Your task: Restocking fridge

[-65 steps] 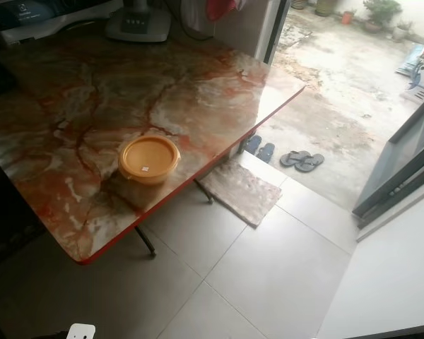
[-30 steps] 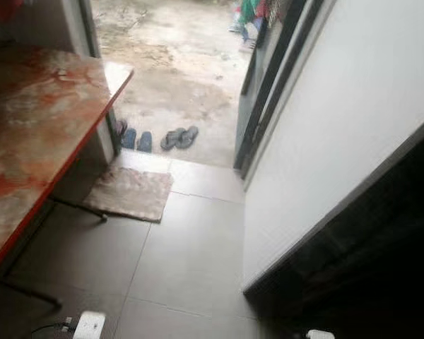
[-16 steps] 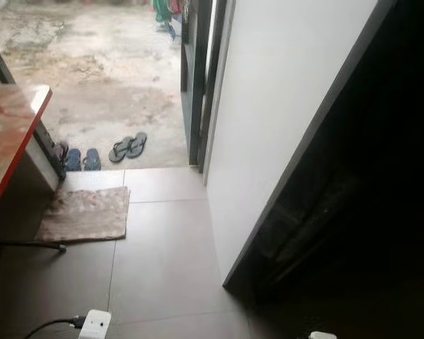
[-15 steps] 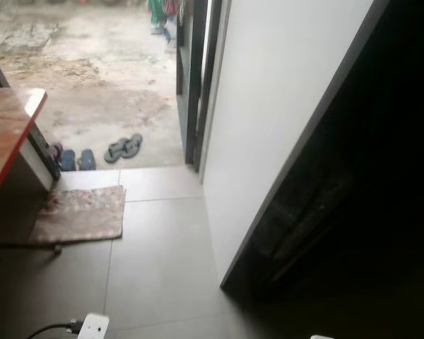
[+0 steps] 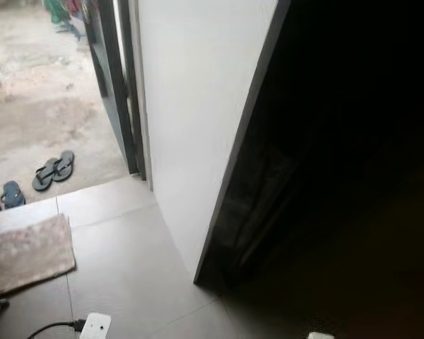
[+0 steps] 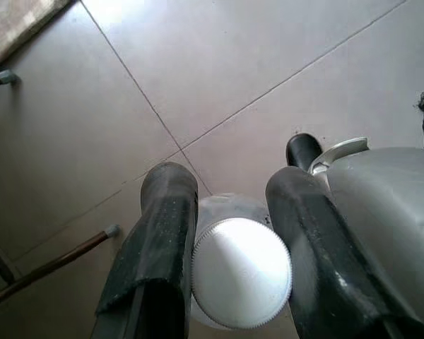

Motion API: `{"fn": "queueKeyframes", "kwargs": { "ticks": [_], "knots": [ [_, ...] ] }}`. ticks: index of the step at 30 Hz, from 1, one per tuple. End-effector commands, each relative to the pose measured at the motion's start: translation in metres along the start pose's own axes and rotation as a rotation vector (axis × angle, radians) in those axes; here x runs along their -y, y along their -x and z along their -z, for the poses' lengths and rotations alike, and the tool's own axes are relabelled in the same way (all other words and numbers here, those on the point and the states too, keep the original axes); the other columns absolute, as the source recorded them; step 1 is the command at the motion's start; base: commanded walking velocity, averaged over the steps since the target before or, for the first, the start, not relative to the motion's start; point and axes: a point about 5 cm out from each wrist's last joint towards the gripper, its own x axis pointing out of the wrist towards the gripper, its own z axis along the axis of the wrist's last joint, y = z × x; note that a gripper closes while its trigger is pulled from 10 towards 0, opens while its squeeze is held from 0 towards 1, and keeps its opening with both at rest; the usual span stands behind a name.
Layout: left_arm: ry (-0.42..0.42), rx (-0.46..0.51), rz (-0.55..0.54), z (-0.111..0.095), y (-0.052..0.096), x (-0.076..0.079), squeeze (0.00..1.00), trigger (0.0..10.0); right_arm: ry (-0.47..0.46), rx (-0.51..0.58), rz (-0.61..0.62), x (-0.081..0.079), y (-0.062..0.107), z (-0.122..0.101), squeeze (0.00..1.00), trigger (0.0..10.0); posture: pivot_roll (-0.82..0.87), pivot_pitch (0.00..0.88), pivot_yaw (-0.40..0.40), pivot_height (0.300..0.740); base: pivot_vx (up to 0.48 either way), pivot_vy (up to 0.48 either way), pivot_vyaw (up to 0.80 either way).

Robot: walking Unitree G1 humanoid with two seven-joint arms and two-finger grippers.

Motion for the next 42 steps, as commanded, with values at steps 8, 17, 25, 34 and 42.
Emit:
{"fn": "queueKeyframes", "kwargs": {
  "ticks": [8,17,25,34,42],
  "knots": [
    [-0.022,0.013,0.018,-0.007,-0.001,0.004,0.00,10.0,0.000,-0.083,0.009,0.005,0.008,0.021,0.00,10.0,0.09,0.134,-0.081,0.740,0.000,0.000,-0.76],
    [-0.025,0.000,0.000,0.005,0.001,-0.011,0.00,10.0,0.004,-0.086,0.010,0.006,0.008,0.021,0.00,10.0,0.09,0.133,-0.082,0.740,0.000,0.000,-0.76],
    [-0.030,0.025,0.011,-0.008,-0.001,0.001,0.00,10.0,-0.011,-0.075,0.015,0.005,0.008,0.021,0.00,10.0,0.09,0.131,-0.077,0.740,0.000,0.000,-0.47],
    [-0.022,0.028,0.018,-0.013,-0.002,0.008,0.00,10.0,-0.014,-0.065,0.022,0.006,0.009,0.021,0.00,10.0,0.09,0.126,-0.076,0.740,0.000,0.027,0.00],
    [-0.027,0.023,0.015,-0.014,-0.002,0.007,0.00,10.0,-0.027,-0.068,0.030,0.006,0.009,0.022,0.00,10.0,0.09,0.115,-0.074,0.740,0.000,0.278,-0.10]
  ]
}}
